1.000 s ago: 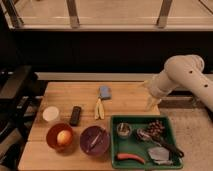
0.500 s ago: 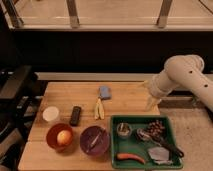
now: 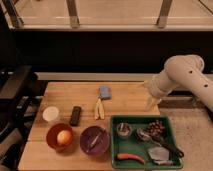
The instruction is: Place apple in table surface
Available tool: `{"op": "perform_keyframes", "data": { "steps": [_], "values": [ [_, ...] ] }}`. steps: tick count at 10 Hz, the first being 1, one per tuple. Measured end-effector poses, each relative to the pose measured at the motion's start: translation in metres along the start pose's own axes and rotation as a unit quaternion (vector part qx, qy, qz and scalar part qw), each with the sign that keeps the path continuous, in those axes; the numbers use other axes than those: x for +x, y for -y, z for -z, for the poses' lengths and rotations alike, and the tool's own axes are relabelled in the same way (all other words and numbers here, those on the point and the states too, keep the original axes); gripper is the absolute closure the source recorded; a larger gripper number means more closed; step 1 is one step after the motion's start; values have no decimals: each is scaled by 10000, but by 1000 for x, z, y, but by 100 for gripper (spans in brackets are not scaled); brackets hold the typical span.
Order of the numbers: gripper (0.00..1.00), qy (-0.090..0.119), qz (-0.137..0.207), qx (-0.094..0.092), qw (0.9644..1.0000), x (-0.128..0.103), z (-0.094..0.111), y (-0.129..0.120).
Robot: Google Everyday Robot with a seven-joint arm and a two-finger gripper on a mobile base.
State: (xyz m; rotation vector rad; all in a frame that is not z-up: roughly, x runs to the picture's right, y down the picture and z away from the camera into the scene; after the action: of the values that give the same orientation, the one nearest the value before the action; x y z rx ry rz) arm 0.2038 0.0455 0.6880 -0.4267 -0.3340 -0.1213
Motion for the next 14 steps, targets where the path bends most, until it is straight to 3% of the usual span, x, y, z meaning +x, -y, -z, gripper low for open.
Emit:
{"op": "perform_keyframes", "data": {
  "steps": [3,5,7,11,12,13,14],
  "values": [
    [27,-52,115,-32,9999,-2,8,8],
    [27,-68,415,-178,9990,-25,14,19],
    [27,24,710,-340,9969,-56,2,21],
    [27,463,1397,-718,9865,-140,-34,17],
    [27,682,1550,-854,9818,-171,-46,13],
    [27,829,1582,-946,9794,-188,-52,8],
    [27,1125,1627,-1117,9739,-216,-61,-3]
  ]
}}
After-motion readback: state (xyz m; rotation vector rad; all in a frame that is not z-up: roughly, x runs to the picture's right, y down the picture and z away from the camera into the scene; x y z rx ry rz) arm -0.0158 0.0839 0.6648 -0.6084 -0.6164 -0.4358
